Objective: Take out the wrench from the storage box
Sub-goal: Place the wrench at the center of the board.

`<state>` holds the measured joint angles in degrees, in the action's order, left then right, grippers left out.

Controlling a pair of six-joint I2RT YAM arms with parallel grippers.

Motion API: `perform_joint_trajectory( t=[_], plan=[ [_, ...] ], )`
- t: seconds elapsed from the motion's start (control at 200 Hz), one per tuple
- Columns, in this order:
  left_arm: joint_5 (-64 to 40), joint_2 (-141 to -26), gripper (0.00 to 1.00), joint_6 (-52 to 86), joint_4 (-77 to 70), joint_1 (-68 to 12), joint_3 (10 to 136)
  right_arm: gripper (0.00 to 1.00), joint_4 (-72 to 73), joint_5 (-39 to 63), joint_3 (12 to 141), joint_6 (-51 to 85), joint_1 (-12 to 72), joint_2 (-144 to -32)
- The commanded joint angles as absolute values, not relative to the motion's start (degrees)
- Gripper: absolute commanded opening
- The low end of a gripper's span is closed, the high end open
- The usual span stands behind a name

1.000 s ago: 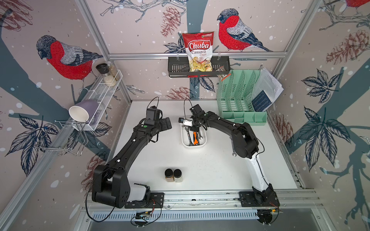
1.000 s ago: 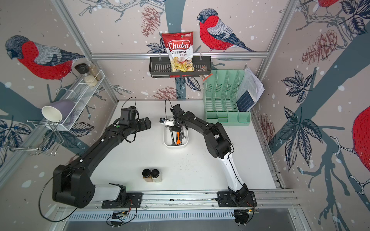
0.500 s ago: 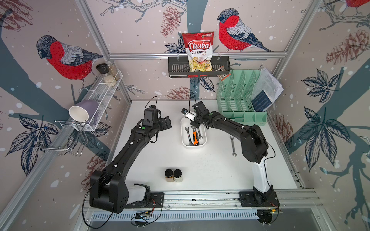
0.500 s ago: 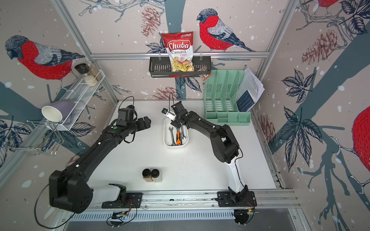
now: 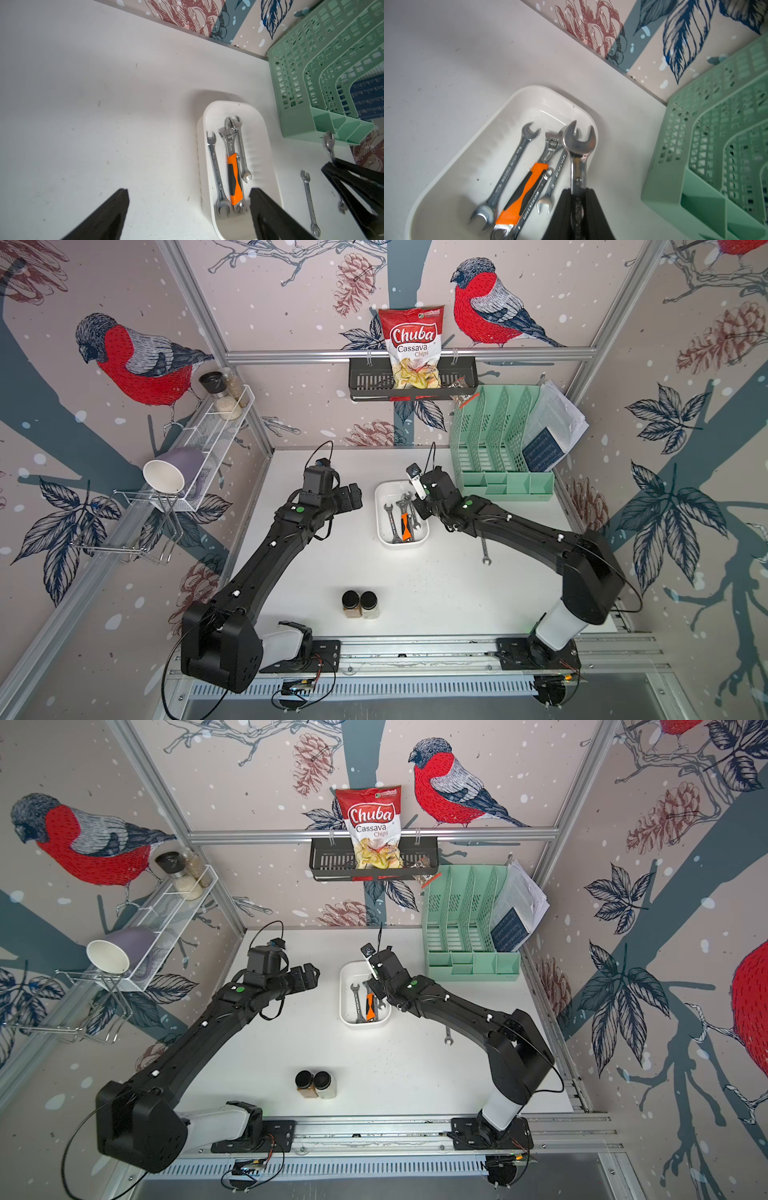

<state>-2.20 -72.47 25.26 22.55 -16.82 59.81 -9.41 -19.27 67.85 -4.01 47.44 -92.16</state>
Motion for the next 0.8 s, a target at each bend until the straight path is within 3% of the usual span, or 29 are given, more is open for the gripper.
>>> perform_joint_trajectory(
  t=[0.0, 0.285, 0.795],
  plan=[
    [0.0, -72.0, 0.94, 25.7, 21.6, -18.4, 59.9, 0.0, -6.4, -25.0, 61.4, 5.2, 48.6, -87.1],
    [1.9, -70.7, 0.95, 25.5, 22.1, -19.6, 60.1, 0.01, -4.8, -26.8, 45.4, 15.2, 49.1, -78.0],
    [3.2, -71.1, 0.95, 24.8, 22.6, -19.7, 60.1, 0.02, -0.7, -23.1, 34.6, 21.7, 44.4, -80.1]
  ],
)
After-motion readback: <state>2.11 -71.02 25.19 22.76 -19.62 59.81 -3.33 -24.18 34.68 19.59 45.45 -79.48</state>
